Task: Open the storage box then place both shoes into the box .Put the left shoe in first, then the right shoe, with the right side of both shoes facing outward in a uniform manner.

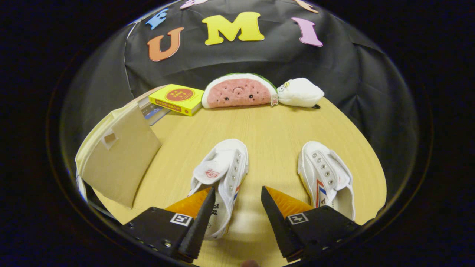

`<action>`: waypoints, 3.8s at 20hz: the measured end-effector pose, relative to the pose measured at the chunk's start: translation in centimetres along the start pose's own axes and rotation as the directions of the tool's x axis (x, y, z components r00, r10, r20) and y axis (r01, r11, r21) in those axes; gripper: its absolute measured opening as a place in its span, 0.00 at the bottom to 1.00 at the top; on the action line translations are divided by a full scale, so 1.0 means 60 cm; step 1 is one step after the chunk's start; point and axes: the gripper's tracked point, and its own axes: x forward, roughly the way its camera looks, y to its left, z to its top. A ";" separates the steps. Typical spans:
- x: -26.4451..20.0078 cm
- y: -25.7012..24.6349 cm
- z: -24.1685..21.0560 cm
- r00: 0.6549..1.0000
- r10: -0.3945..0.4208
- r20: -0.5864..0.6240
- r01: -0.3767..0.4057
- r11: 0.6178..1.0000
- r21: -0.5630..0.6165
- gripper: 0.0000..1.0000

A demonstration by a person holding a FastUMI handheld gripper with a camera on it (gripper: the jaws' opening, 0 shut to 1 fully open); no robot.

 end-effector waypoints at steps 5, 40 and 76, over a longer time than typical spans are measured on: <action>0.032 0.015 0.001 0.999 0.036 -0.040 -0.035 0.998 0.043 0.42; -0.191 0.440 0.230 0.988 0.147 -0.038 -0.110 0.865 0.490 0.00; -0.015 0.637 0.079 0.977 0.111 -0.184 -0.049 0.948 0.314 0.95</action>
